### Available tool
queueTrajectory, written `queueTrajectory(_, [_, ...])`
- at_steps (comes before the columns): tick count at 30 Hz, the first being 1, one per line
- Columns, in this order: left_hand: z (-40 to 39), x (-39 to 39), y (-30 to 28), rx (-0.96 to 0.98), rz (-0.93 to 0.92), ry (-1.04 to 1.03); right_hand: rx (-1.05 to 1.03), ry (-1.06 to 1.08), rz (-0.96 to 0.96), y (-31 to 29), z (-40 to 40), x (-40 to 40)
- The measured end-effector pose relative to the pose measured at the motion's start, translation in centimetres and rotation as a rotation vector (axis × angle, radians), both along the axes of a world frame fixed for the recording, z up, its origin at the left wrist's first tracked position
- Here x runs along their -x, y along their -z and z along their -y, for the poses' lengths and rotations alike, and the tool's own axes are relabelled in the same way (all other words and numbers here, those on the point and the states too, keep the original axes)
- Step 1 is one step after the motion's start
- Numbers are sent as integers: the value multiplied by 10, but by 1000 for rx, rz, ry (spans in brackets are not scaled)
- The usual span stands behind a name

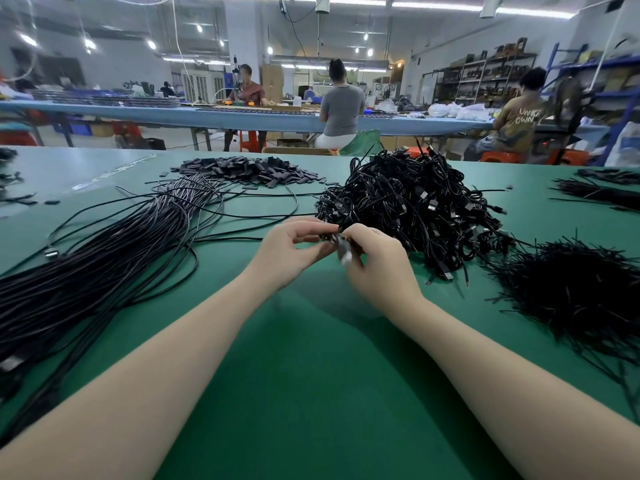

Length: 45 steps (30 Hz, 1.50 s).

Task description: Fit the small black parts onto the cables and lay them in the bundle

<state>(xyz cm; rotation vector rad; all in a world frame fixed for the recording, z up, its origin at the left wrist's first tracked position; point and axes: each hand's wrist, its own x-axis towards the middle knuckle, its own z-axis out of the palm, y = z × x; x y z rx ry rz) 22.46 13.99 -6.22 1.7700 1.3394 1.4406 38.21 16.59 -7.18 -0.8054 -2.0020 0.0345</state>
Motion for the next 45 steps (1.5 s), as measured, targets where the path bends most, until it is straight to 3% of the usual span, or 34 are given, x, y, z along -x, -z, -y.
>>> queueTrajectory(5, [-2,-1,2,79,117,-8,-62,11,-48,-3,2,5])
queueTrajectory(10, [-4,-12,-7,295,418,-13,-263,103,151,-9,2,-1])
queueTrajectory(12, [-2,-14,-8,345,469,44,-268,113,148,-8,3,-1])
queueTrajectory(15, [-2,-12,-5,338,444,112,-182,91,48,-6,0,-1])
queueTrajectory(20, [1,-6,2,139,174,91,-53,-2,-23,0,-6,-5])
queueTrajectory(24, [-2,-4,4,77,220,68,-26,-24,-39,1,-6,-1])
queueTrajectory(29, [-6,-8,5,71,113,16,-87,9,13,-1,-4,0])
queueTrajectory(31, [-6,-13,2,168,242,35,-212,78,67,-4,-2,-1])
queueTrajectory(35, [-3,-16,-11,497,764,151,-441,161,169,-2,0,-1])
queueTrajectory(41, [-6,-6,1,453,583,39,-170,161,174,0,1,-1])
queueTrajectory(45, [-3,2,4,528,555,187,-235,61,218,2,3,2])
